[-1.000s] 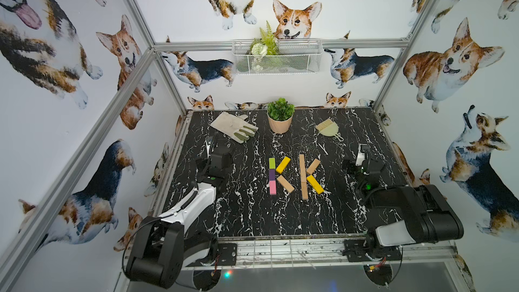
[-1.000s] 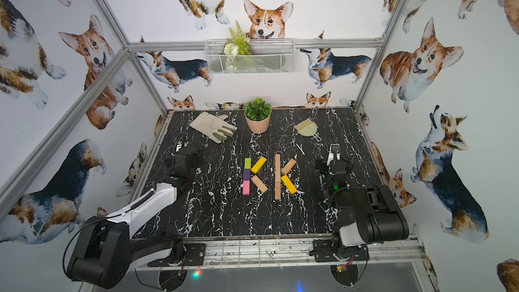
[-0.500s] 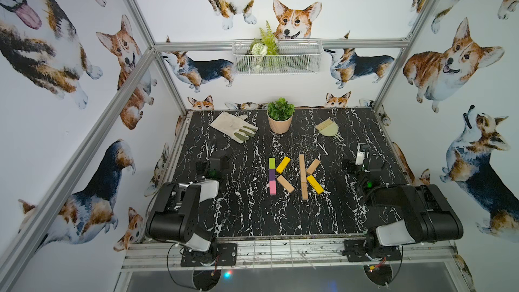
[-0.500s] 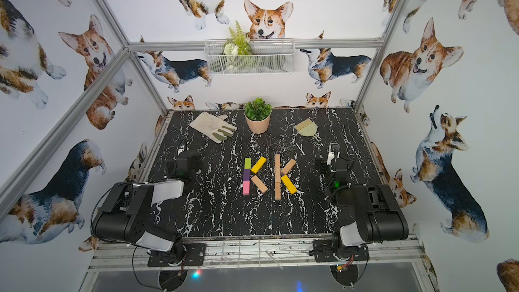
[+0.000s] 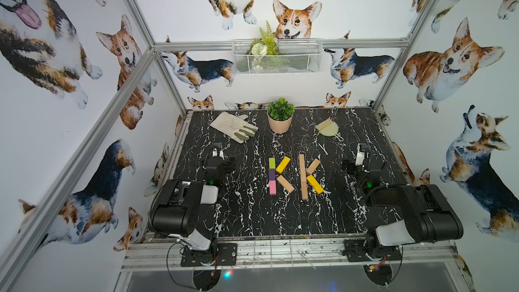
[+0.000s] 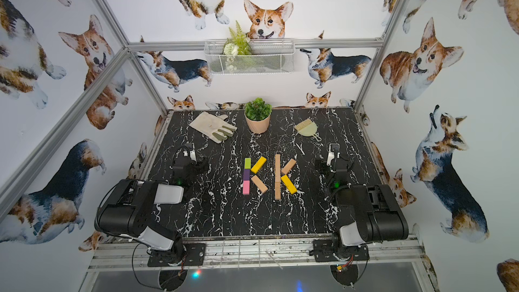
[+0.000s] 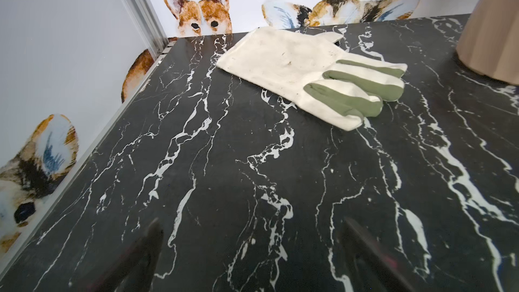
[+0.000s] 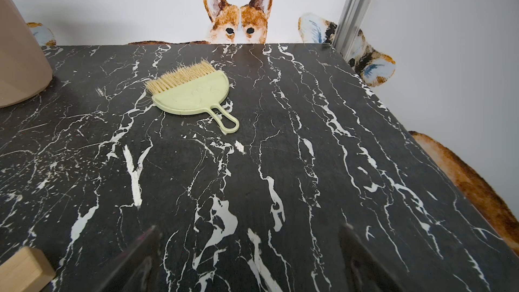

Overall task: Assemble the letter k with building blocks
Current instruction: Reset both arms

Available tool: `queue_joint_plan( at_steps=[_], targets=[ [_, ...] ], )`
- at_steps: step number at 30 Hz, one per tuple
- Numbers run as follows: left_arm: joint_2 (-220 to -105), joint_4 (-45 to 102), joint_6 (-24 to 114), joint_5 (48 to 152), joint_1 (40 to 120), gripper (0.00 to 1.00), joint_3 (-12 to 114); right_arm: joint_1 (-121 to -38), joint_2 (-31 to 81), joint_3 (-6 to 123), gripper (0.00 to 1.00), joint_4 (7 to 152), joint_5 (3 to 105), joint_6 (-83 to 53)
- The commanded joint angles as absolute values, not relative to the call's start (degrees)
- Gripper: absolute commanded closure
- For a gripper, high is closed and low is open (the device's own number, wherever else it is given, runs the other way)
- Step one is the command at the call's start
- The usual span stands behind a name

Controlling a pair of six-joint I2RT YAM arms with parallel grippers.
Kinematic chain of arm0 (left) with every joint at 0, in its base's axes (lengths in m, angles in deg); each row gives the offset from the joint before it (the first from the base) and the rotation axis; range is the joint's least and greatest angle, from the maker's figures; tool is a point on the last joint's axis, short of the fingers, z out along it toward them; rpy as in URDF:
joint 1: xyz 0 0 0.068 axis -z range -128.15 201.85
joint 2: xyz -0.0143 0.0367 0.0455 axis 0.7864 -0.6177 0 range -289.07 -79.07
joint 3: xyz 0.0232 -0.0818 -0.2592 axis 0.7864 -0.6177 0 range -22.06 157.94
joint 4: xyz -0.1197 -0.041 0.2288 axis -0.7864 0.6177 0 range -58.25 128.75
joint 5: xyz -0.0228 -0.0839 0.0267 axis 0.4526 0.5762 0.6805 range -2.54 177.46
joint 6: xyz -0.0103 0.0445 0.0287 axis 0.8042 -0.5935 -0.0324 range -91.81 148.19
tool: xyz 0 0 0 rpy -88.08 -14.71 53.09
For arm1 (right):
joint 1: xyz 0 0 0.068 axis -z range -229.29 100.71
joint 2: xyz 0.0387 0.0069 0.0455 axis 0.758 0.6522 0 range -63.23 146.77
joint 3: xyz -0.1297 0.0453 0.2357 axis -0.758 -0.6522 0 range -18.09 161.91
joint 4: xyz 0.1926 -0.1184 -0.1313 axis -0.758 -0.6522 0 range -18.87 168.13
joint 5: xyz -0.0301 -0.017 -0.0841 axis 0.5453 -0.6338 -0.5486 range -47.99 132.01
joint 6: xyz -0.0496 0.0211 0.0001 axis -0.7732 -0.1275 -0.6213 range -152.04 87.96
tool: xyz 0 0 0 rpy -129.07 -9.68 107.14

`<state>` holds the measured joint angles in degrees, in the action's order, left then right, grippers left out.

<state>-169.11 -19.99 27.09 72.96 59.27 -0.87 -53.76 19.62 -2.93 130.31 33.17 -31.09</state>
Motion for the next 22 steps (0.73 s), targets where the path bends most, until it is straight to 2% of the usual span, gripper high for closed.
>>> queue_joint_plan(
  at_steps=[1,11,15,22],
  targets=[
    [-169.24,-23.61,25.64,74.12,59.23,0.00,-1.14,-53.78,19.13,-4.37,0.00,134.33,32.25,-30.12],
    [-169.16,-23.45,25.73,74.01,59.32,0.00,-1.14,-53.70,19.72,-2.75,0.00,131.80,34.38,-31.37],
    [-169.18,-23.58,25.61,74.02,59.32,0.00,-1.14,-49.51,20.43,2.29,0.00,122.75,41.96,-29.08],
    [-169.16,-23.44,25.73,73.97,59.34,0.00,-1.14,-49.46,19.79,0.90,0.01,124.90,41.50,-28.44]
  ],
)
